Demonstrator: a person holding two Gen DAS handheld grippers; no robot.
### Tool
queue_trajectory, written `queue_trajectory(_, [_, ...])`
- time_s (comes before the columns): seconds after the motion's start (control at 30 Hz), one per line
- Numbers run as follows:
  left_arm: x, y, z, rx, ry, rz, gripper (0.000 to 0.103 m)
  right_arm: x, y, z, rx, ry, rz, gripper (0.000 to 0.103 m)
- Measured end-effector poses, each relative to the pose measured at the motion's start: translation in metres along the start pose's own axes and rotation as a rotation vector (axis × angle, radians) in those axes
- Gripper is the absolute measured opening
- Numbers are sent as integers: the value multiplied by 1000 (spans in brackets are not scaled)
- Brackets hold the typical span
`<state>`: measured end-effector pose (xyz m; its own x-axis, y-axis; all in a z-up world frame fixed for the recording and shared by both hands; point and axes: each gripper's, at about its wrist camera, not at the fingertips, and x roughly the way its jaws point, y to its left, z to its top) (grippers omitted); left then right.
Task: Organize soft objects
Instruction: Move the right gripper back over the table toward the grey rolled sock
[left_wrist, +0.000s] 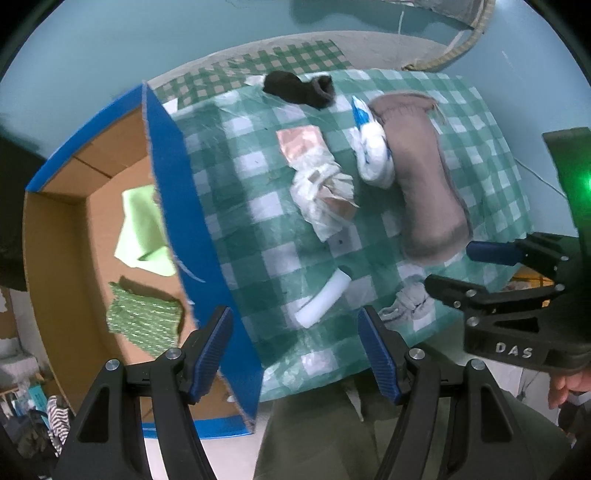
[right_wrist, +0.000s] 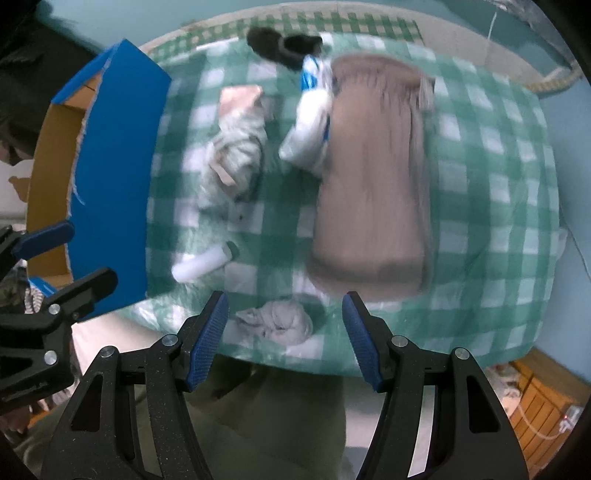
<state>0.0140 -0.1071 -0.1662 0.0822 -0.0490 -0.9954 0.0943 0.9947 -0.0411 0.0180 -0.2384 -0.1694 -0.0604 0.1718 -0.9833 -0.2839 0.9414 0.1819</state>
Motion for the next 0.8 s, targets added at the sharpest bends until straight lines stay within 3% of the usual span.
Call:
queue_trajectory(0.37, [31,-9,-7,-9,43,-24,71,37,-10,-15,9,67,-11,63])
queue_trajectory(0.8, [41,-3,-15,-28,50,-1,72,47,-11,-17,-5,78,-5,63])
